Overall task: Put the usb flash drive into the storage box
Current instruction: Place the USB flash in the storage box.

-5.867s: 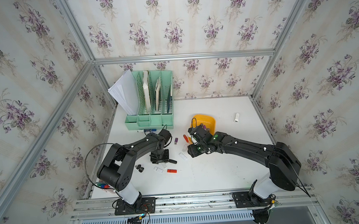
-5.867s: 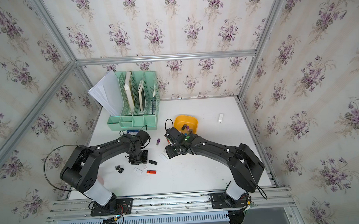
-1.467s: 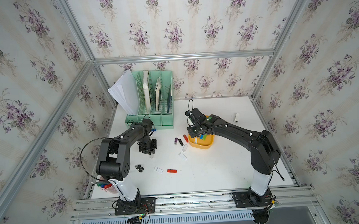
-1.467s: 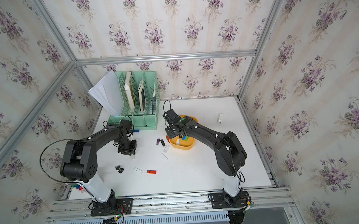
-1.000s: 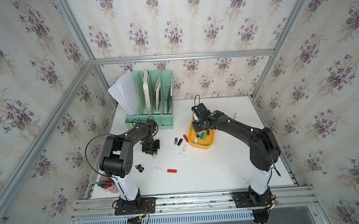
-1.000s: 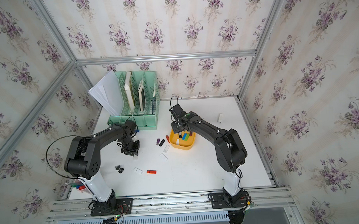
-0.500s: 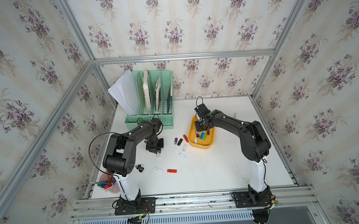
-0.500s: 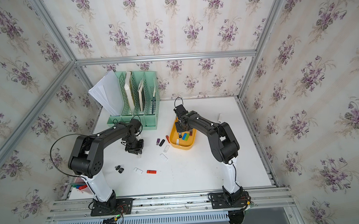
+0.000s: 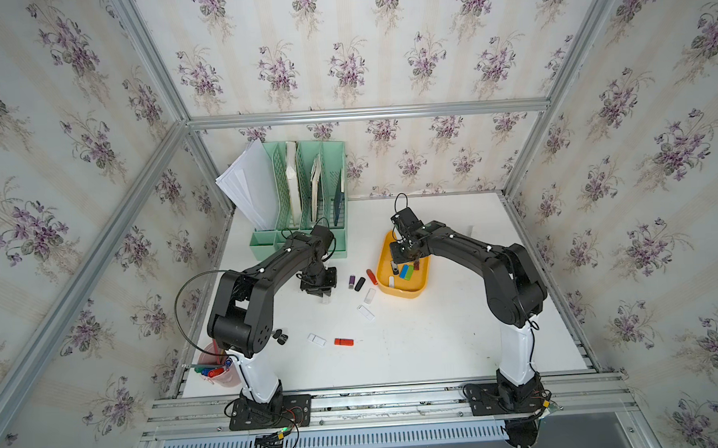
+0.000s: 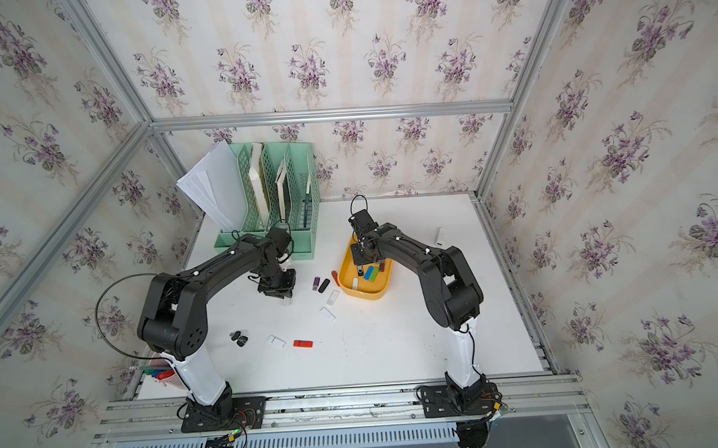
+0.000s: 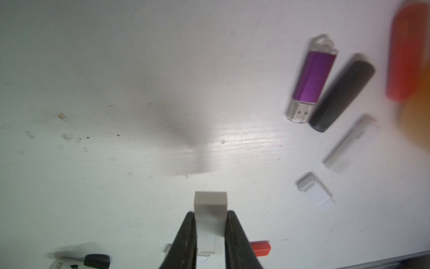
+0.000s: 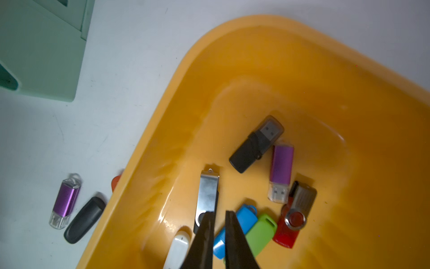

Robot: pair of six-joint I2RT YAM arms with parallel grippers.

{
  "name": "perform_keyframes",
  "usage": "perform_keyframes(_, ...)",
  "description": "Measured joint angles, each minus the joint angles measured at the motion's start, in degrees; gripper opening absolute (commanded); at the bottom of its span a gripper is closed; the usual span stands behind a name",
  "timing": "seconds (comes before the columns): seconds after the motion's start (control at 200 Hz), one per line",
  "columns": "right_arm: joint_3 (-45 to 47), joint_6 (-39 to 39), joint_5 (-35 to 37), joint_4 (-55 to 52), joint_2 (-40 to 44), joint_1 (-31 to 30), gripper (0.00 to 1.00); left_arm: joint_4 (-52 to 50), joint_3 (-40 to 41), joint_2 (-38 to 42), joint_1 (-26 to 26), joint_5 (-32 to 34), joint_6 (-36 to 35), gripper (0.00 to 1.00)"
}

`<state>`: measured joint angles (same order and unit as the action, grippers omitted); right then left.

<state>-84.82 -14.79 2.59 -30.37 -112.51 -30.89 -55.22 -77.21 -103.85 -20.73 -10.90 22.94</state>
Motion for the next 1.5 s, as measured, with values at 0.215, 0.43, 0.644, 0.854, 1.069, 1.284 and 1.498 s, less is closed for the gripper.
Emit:
perform_keyframes(0.215,3.72,-1.53,3.85,-0.37,7.98,3.04,0.24,-3.63,-9.44,0.04,-3.80,-0.22,0.70,0.23)
perform_keyframes(0.43,10.05,-2.67,5.70,-0.83,17.59,5.62,0.25,-6.38,-22.47,-5.16,-8.68,-1.49,1.51,0.23)
perform_keyframes(0.644,18.14,-4.59,5.66,-0.98,24.09,8.52,0.25,-8.35,-36.09,-14.58,-12.87,-3.82,1.51,0.23)
perform_keyframes(0.854,23.82,-6.19,5.42,-0.92,29.55,10.43,0.25,-9.27,-46.49,-23.28,-15.30,-5.57,1.49,0.24)
perform_keyframes(1.069,27.54,-7.85,5.33,-0.76,33.00,11.23,0.26,-9.22,-49.96,-29.55,-16.46,-6.03,1.49,0.24)
perform_keyframes(1.284,28.57,-8.81,5.05,-0.74,33.86,11.30,0.26,-8.59,-51.06,-34.38,-17.14,-5.95,1.46,0.24)
perform_keyframes(1.498,28.63,-8.76,4.39,-0.70,33.81,11.30,0.25,-8.68,-51.74,-36.33,-17.14,-4.09,1.42,0.23)
